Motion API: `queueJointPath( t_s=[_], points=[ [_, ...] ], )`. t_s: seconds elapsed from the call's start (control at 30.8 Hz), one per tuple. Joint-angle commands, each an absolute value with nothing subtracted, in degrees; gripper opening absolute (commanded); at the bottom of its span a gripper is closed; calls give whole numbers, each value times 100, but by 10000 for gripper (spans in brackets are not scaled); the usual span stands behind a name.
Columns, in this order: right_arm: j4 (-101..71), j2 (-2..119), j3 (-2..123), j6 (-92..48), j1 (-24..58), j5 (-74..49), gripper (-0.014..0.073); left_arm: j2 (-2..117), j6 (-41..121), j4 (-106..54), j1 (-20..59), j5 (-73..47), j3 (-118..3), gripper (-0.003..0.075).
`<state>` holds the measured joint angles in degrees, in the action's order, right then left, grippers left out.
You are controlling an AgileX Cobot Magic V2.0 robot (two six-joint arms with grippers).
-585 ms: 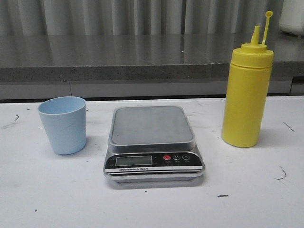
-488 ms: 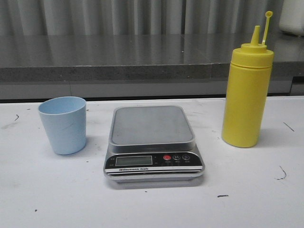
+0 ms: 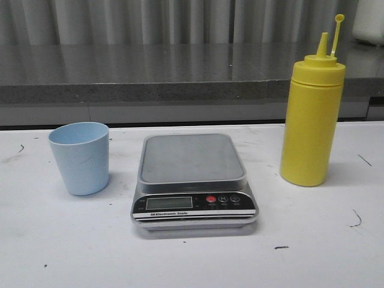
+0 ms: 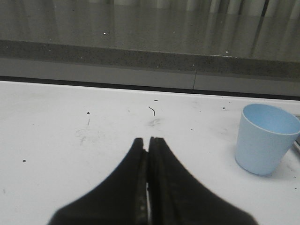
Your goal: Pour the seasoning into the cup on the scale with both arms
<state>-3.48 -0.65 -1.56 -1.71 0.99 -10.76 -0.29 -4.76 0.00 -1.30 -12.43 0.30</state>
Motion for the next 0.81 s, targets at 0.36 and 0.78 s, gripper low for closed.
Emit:
queueJointPath(
  t_s=[0.36, 0.78],
  points=[
    [-270, -150, -120, -171, 68, -531, -115, -132, -503, -57, -128, -454, 167, -20],
    [-560, -142, 568, -171, 68, 106, -115, -85, -530, -111, -128, 1285, -656, -20]
  ],
)
